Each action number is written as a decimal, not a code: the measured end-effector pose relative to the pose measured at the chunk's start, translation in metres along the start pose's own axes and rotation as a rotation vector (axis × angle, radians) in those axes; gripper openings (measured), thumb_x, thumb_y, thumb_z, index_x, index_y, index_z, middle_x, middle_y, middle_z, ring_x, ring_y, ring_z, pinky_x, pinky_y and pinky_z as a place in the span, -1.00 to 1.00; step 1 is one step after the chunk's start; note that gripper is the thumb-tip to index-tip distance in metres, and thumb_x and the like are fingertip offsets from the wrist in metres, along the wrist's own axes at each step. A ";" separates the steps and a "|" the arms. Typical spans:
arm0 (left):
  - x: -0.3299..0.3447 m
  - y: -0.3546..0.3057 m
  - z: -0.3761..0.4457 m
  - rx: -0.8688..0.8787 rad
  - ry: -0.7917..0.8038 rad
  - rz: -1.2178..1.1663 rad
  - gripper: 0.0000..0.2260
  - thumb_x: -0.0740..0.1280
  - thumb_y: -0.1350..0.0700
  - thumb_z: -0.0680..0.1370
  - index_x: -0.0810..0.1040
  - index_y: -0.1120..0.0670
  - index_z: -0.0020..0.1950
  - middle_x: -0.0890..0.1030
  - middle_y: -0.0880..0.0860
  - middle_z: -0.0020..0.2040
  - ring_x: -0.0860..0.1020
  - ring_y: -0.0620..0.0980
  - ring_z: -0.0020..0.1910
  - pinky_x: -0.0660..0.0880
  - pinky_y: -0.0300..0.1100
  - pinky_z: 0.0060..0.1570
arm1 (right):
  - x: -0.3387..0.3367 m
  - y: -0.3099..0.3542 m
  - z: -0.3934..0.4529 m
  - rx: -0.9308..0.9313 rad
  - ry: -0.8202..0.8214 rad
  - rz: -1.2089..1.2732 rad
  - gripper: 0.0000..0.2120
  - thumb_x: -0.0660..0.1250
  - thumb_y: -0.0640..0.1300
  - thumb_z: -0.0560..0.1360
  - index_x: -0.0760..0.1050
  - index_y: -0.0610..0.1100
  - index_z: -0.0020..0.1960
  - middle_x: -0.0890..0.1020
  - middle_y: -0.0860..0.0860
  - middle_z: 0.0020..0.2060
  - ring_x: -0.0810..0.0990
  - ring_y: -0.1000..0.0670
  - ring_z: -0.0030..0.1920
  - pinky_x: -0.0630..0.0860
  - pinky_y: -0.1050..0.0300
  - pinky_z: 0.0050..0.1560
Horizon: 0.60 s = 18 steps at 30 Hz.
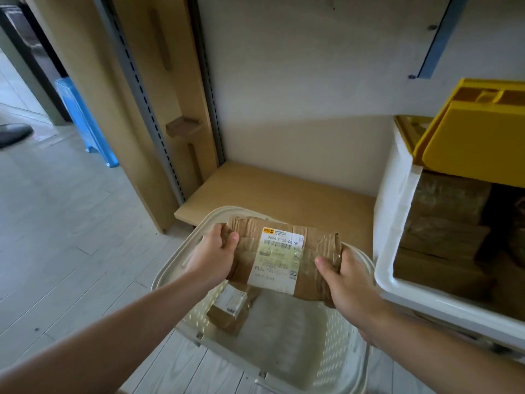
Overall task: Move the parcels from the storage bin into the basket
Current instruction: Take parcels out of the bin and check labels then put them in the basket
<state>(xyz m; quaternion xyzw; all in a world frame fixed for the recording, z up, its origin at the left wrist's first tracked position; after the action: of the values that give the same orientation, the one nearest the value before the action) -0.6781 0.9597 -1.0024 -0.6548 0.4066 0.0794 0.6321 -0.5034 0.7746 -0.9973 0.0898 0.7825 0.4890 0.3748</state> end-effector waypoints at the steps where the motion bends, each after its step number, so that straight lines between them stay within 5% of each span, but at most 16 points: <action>1: 0.006 0.005 0.002 -0.021 0.012 0.024 -0.78 0.13 -0.06 0.70 0.42 0.01 0.26 0.55 -0.01 0.09 0.55 0.02 0.07 0.52 0.07 0.13 | 0.004 -0.006 0.001 0.024 0.026 -0.027 -0.67 0.21 0.11 0.64 0.37 -0.04 0.32 0.58 0.05 0.15 0.58 -0.08 0.21 0.55 -0.17 0.24; 5: 0.032 0.020 0.008 -0.087 0.064 0.056 -0.79 0.10 0.02 0.72 0.39 0.06 0.30 0.50 0.00 0.04 0.51 0.02 0.02 0.47 -0.03 0.03 | 0.020 -0.026 0.004 0.049 0.057 -0.183 -0.58 0.18 0.06 0.67 0.28 -0.12 0.44 0.51 0.01 0.26 0.51 -0.08 0.33 0.44 0.07 0.28; 18: 0.079 0.058 0.053 -0.146 0.156 0.287 -0.79 0.16 0.02 0.69 0.49 0.12 0.13 0.58 0.11 0.03 0.57 0.08 -0.02 0.54 -0.05 -0.10 | 0.049 -0.072 0.034 0.387 0.121 -0.262 -0.62 0.14 0.01 0.69 0.26 -0.19 0.41 0.52 -0.15 0.30 0.51 -0.21 0.30 0.44 0.01 0.20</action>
<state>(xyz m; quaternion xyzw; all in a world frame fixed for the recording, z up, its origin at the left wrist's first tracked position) -0.6416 0.9804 -1.1054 -0.6383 0.5369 0.1473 0.5317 -0.4990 0.7872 -1.0899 0.0282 0.8877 0.2815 0.3633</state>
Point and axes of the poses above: each hand's wrist, its own z-axis towards the middle knuckle, its own x-axis out of the palm, y = z × x, the point moved 6 cm from there along z, towards the middle knuckle
